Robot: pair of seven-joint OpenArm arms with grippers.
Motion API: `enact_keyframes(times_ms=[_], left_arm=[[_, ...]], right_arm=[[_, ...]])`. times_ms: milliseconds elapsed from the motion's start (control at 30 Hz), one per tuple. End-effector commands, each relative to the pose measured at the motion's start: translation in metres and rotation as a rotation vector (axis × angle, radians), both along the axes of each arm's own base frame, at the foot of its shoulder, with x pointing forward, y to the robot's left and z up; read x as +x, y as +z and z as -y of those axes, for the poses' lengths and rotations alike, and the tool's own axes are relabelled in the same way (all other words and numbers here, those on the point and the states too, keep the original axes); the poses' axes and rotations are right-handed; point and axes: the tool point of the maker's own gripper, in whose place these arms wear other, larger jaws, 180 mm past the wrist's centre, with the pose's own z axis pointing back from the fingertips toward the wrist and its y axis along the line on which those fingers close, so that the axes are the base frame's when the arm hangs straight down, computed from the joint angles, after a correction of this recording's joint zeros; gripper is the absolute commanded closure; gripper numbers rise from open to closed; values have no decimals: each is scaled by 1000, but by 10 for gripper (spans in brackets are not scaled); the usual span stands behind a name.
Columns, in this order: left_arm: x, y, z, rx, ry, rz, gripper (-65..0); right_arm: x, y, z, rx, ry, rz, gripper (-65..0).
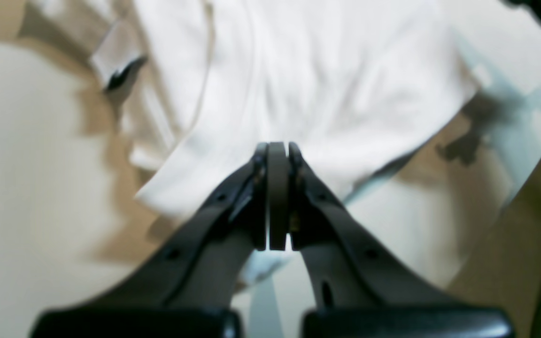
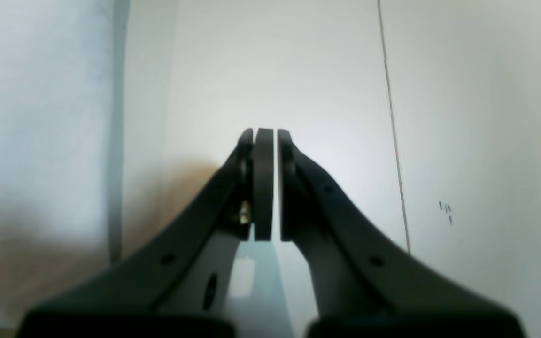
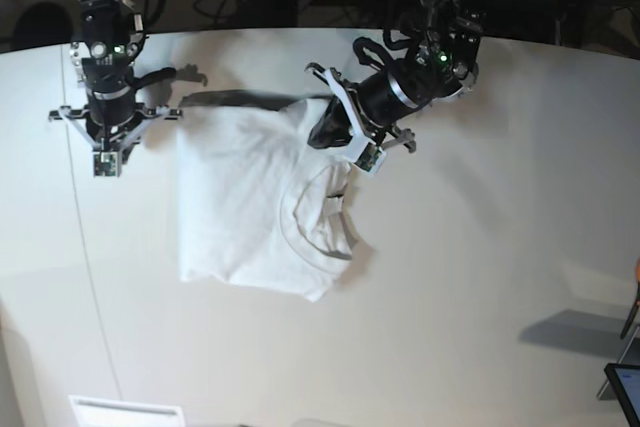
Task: Fold the T-shirt properly
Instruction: 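Raise both grippers away from the folded shirt, then push the folded shirt's edge with the left gripper to square it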
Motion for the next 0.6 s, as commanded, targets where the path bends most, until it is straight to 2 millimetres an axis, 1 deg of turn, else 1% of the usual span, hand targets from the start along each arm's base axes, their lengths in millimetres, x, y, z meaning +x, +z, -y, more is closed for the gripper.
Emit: enact_keyframes(times_ms=[0,100,233,300,367,467,567], left_arm=[[4,-4,-2,-5,10,-7,0],[6,-25,-6,6,25,-63,0],[6,-34,-12,19,37,-84,0],[13,-31,-14,25,37,-69,0],[20,-29,-25,53,35,-52,0],[38,-19,-32,72,34,-9,0],[57,-15,-44,101,43,13,0]], right_arm=[[8,12,2,-14,3,50,-17],[8,12,2,-14,3,50,-17],[8,12,2,-14,3,50,-17],[8,12,3,-15,1,50,-17],[8,12,3,-15,1,50,-17],[8,12,3,-15,1,50,-17],[8,12,3,-15,1,50,-17]])
